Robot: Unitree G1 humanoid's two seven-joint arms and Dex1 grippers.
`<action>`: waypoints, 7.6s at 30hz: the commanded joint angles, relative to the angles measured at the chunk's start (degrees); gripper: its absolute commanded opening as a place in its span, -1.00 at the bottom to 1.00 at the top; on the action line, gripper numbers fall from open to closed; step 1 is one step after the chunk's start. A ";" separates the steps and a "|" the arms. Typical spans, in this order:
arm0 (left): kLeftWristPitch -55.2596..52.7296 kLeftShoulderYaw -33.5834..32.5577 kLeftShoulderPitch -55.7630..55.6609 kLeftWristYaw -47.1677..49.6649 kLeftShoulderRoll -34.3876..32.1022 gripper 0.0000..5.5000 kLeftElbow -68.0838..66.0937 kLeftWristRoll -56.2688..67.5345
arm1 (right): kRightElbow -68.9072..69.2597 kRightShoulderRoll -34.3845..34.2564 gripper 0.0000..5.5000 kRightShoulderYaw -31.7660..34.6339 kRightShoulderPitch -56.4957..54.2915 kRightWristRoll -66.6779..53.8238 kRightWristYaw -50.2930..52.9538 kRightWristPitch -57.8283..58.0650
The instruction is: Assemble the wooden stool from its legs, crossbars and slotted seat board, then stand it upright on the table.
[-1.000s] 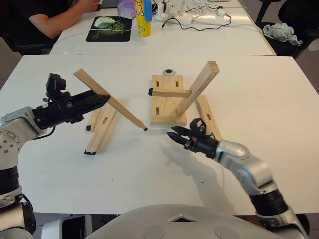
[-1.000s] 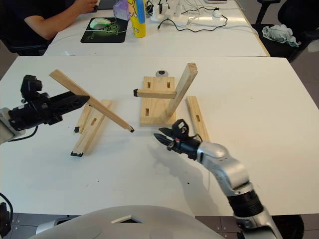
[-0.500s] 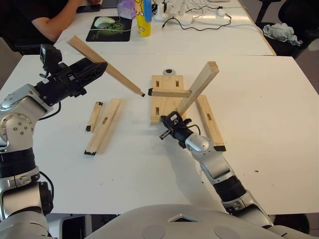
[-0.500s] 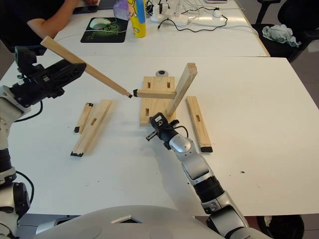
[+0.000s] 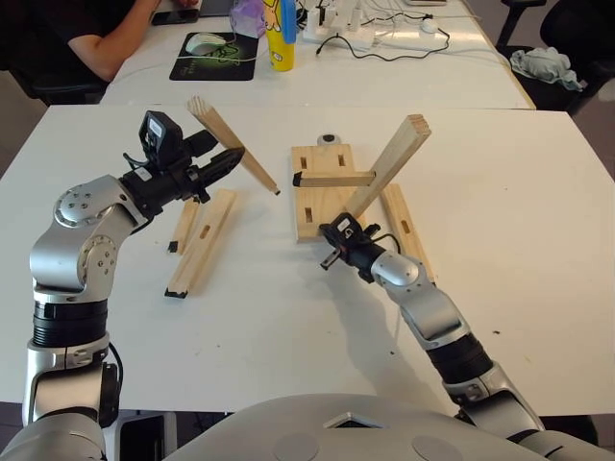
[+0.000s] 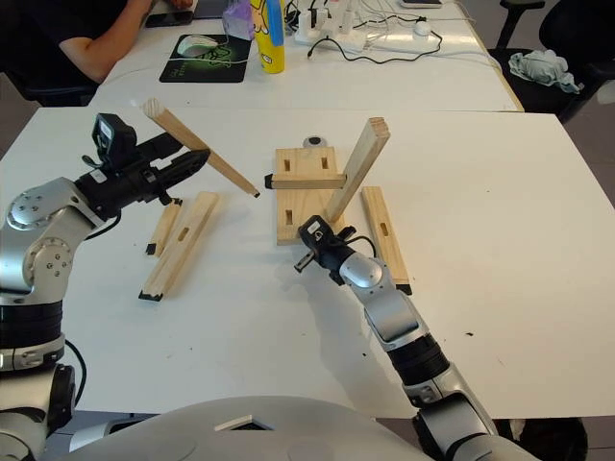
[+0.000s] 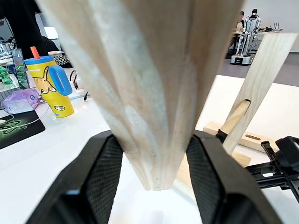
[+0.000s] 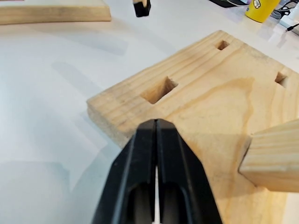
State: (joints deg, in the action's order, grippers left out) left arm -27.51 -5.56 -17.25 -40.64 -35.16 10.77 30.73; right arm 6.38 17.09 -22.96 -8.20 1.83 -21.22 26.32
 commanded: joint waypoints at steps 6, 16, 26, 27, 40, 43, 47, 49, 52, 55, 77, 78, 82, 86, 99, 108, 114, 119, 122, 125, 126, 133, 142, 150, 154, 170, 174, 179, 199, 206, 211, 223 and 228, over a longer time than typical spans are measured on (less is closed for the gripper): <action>-1.07 0.68 0.37 -0.48 1.56 -0.26 2.94 0.34 | -4.79 7.10 -1.00 2.45 6.56 1.69 -3.01 8.83; 0.25 1.18 0.53 -1.51 2.90 -0.26 2.37 -0.41 | -9.03 7.71 -1.00 4.52 5.92 3.10 -1.52 8.24; -0.29 1.57 0.70 -1.77 4.08 -0.26 3.05 0.22 | -13.99 8.27 -1.00 6.38 4.06 2.95 -1.48 5.96; -0.41 1.57 0.83 -1.73 4.38 -0.26 3.21 0.52 | -14.11 8.19 -1.00 6.47 3.85 2.89 -1.48 5.92; 0.56 5.04 3.25 -6.47 5.48 -0.26 2.19 0.40 | -12.53 6.51 -1.00 5.21 4.27 1.85 -2.57 6.86; 2.16 6.30 4.38 -7.27 5.83 -0.26 0.58 -0.98 | -13.00 6.40 -1.00 4.59 3.25 1.84 -3.36 6.79; 4.99 7.47 3.63 -9.09 4.32 -0.26 -3.30 -3.72 | -12.71 6.21 -1.00 4.06 3.14 1.91 -3.73 6.94; 5.72 7.30 2.02 -10.23 3.21 -0.26 -5.43 -4.32 | -12.60 6.17 -1.00 4.01 3.14 1.88 -3.80 7.03; 6.31 7.25 -1.26 -12.31 1.47 -0.26 -8.40 -5.08 | -12.57 6.03 -1.00 3.86 3.01 1.86 -3.85 7.06; 5.95 7.25 -4.68 -14.34 0.06 -0.26 -10.64 -5.34 | -12.53 5.94 -1.00 3.72 3.00 1.86 -3.85 7.05; 5.63 17.15 -15.55 -20.80 -1.19 -0.26 -20.33 -13.99 | -10.68 5.21 -1.00 1.90 3.43 1.83 -4.52 8.49; 5.62 17.69 -15.65 -20.79 -1.04 -0.26 -20.47 -14.27 | -10.63 5.20 -1.00 1.85 3.48 1.82 -4.57 8.55; 5.16 18.90 -15.60 -20.54 -0.46 -0.26 -19.74 -14.40 | -10.61 5.10 -1.00 1.73 3.53 1.86 -4.66 8.66; 4.62 19.40 -16.51 -20.15 0.48 -0.26 -20.88 -14.80 | -10.62 5.02 -1.00 1.61 3.52 1.88 -4.74 8.81; 1.88 21.11 -21.06 -21.43 5.43 -0.26 -28.12 -15.27 | -10.54 3.98 -1.00 0.85 3.72 2.33 -5.02 9.41; 3.29 24.82 -21.95 -23.17 8.01 -0.26 -33.29 -17.80 | -11.02 3.26 -1.00 0.48 3.76 2.43 -5.46 8.60; 2.05 29.10 -22.67 -25.60 9.22 -0.26 -36.96 -20.10 | -10.77 2.15 -1.00 -0.07 3.39 2.01 -5.97 6.42; 2.24 30.17 -24.09 -26.45 10.73 -0.26 -39.28 -20.93 | -10.74 1.06 -1.00 -0.26 3.60 1.58 -5.95 6.35; 2.64 31.54 -24.24 -27.67 11.19 -0.26 -40.77 -22.03 | -10.24 0.44 -1.00 -0.01 3.80 1.19 -5.73 5.59; 3.08 31.53 -23.33 -27.72 11.05 -0.26 -40.64 -22.02 | -7.64 -0.97 -1.00 2.43 4.13 -1.39 -5.68 3.28; 3.07 31.24 -23.06 -27.57 10.91 -0.26 -40.37 -21.79 | -6.10 -1.60 -1.00 3.85 4.39 -2.98 -5.98 1.62; 1.73 29.52 -22.08 -26.91 9.77 -0.26 -37.37 -20.30 | 13.28 -5.70 -1.00 9.58 8.05 -13.51 -6.70 -3.56; 0.42 29.52 -21.55 -27.01 9.37 -0.26 -35.09 -19.61 | 18.45 -10.47 -1.00 9.33 2.01 -3.57 6.39 -8.20; 0.44 29.29 -22.11 -27.24 9.37 -0.26 -35.11 -19.39 | 4.62 -7.52 -1.00 1.37 -0.17 11.41 9.39 -0.36; 0.25 28.93 -21.91 -26.94 9.16 -0.26 -34.70 -19.17 | 5.20 -8.31 -1.00 2.14 -0.09 9.89 8.06 -1.20; 1.44 25.26 -19.44 -26.29 9.49 -0.26 -31.61 -16.10 | 1.39 -9.46 -1.00 4.20 -0.53 12.50 10.32 -4.42; 1.70 22.27 -16.18 -24.60 10.00 -0.26 -28.23 -13.83 | -0.70 -9.05 -1.00 3.20 0.21 11.87 8.28 -0.33; 2.34 21.86 -13.02 -23.07 10.30 -0.26 -27.21 -14.14 | 1.36 -9.70 -1.00 4.68 -0.17 9.92 8.31 -3.32; 2.55 21.89 -13.71 -22.86 9.55 -0.26 -27.86 -14.80 | 8.69 -10.08 -1.00 11.08 4.03 3.28 9.04 -17.25; 2.45 21.96 -13.84 -22.67 9.56 -0.26 -27.85 -14.82 | 11.73 -2.58 -1.00 12.42 14.65 4.75 5.97 -27.27; 2.63 22.00 -14.82 -23.18 9.43 -0.26 -28.60 -14.94 | 2.09 -2.34 -1.00 8.77 14.69 10.27 7.73 -28.89; 5.45 22.63 -18.25 -24.31 8.78 -0.26 -33.32 -16.93 | -4.30 -7.02 -1.00 3.84 5.49 17.15 6.03 -3.31; 6.89 21.93 -19.65 -23.56 9.19 -0.26 -35.28 -17.15 | -2.12 -7.20 -1.00 1.29 5.12 16.17 1.84 8.23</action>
State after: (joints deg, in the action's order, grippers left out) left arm -18.83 14.04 -39.41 -64.45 -26.09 -21.17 17.36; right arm 5.65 9.51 -19.77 -4.81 18.38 -16.27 28.02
